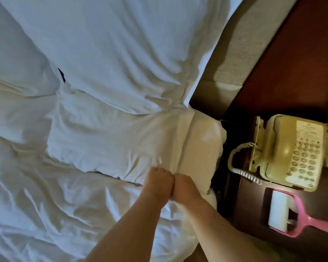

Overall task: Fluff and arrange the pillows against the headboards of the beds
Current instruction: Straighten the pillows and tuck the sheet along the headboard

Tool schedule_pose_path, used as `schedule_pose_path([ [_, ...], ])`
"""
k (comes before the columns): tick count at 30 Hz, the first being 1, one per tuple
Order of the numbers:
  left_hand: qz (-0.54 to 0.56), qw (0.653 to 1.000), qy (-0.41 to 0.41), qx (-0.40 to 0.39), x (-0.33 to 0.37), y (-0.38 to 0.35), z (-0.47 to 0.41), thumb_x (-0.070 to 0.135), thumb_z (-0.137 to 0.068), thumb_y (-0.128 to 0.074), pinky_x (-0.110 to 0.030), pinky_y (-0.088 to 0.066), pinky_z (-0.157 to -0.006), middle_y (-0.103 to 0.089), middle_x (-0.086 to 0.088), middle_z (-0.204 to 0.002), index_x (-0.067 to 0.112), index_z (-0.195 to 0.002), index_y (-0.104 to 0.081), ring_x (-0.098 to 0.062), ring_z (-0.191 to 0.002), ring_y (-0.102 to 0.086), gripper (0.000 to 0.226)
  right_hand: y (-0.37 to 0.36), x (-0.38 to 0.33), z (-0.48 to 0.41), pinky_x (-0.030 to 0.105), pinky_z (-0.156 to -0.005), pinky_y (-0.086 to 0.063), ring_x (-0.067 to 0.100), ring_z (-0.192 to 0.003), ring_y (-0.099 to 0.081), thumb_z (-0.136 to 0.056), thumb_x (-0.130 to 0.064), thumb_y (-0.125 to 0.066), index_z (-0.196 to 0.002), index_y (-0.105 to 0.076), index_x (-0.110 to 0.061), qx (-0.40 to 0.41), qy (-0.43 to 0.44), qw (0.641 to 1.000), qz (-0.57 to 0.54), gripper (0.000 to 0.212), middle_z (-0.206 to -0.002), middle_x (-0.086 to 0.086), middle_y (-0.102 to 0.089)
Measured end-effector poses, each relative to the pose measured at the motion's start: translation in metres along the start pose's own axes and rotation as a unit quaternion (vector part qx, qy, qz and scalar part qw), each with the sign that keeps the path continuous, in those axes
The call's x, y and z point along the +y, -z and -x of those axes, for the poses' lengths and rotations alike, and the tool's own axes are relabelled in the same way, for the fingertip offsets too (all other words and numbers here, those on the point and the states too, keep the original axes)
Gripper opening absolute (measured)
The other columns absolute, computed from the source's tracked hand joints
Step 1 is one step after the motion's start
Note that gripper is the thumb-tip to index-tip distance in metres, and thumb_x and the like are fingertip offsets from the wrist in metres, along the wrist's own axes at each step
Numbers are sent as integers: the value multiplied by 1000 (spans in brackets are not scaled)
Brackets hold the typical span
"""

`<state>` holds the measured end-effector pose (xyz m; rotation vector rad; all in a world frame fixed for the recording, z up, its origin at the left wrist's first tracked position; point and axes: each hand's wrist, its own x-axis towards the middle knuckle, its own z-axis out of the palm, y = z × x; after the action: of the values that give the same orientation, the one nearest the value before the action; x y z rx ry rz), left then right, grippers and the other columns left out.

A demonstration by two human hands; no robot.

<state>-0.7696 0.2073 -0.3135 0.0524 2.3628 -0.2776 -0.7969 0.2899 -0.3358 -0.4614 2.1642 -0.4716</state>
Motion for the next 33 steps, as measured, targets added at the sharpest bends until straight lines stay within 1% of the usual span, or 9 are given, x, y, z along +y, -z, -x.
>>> schedule_pose_path([
  [4, -3, 1000, 5, -23, -12, 38, 20, 15, -91, -52, -33, -41, -86, -62, -3, -115, 15, -118, -56, -23, -105, -59, 28, 29, -19, 21, 26, -79, -46, 21, -102, -64, -92, -13, -49, -108, -64, -14, 3, -11, 1000, -3, 22, -111, 4, -68],
  [10, 51, 989, 94, 105, -93, 138, 61, 16, -91, -46, -32, -43, -81, -61, -4, -112, 13, -113, -55, -22, -102, -58, 24, 138, -117, 34, 26, -68, -42, 21, -91, -62, -90, -7, -45, -95, -56, -13, 135, 93, 986, 30, 13, -101, 5, -63],
  [15, 97, 951, 198, 218, -197, 197, 116, 12, -90, -45, -30, -42, -73, -63, -2, -103, 16, -108, -56, -21, -93, -62, 22, 209, -242, 44, 28, -66, -39, 21, -85, -58, -87, -10, -41, -85, -48, -18, 197, 191, 960, 61, 11, -98, 4, -61],
  [20, 137, 910, 273, 279, -291, 219, 158, 19, -93, -42, -31, -39, -72, -61, -2, -105, 17, -108, -54, -24, -98, -61, 19, 252, -337, 50, 34, -87, -44, 25, -109, -54, -95, -18, -44, -117, -53, -13, 290, 269, 913, 102, 24, -119, 6, -56],
  [22, 164, 891, 305, 295, -327, 225, 164, 17, -92, -42, -33, -43, -76, -61, -3, -108, 18, -111, -52, -25, -102, -61, 22, 268, -364, 39, 33, -88, -43, 24, -110, -51, -95, -20, -43, -115, -52, -13, 344, 283, 885, 137, 23, -119, 5, -55],
  [26, 218, 855, 335, 331, -390, 234, 151, 12, -90, -41, -34, -43, -71, -60, -4, -104, 23, -126, -40, -28, -94, -62, 38, 289, -386, 3, 35, -89, -40, 25, -113, -48, -92, -29, -49, -118, -49, -14, 444, 210, 849, 195, 30, -120, 4, -52],
  [30, 263, 847, 311, 342, -426, 258, 103, 16, -95, -40, -32, -44, -69, -62, -4, -102, 40, -150, -5, -24, -89, -62, 69, 289, -372, -29, 41, -76, -46, 28, -88, -61, -89, -42, -56, -101, -60, -13, 463, 122, 845, 240, 31, -95, 7, -64],
  [31, 279, 847, 299, 340, -432, 265, 91, 18, -96, -40, -32, -44, -68, -63, -4, -101, 40, -150, -5, -23, -87, -62, 68, 290, -369, -37, 41, -72, -48, 26, -84, -62, -91, -39, -55, -98, -62, -16, 445, 128, 839, 285, 25, -91, 5, -65],
  [33, 291, 852, 276, 337, -444, 277, 75, 19, -97, -41, -34, -43, -70, -64, -5, -105, 29, -142, -27, -25, -93, -62, 48, 295, -365, -50, 37, -51, -49, 25, -61, -61, -87, -26, -66, -76, -62, -15, 459, 188, 815, 301, 16, -68, 4, -61],
])
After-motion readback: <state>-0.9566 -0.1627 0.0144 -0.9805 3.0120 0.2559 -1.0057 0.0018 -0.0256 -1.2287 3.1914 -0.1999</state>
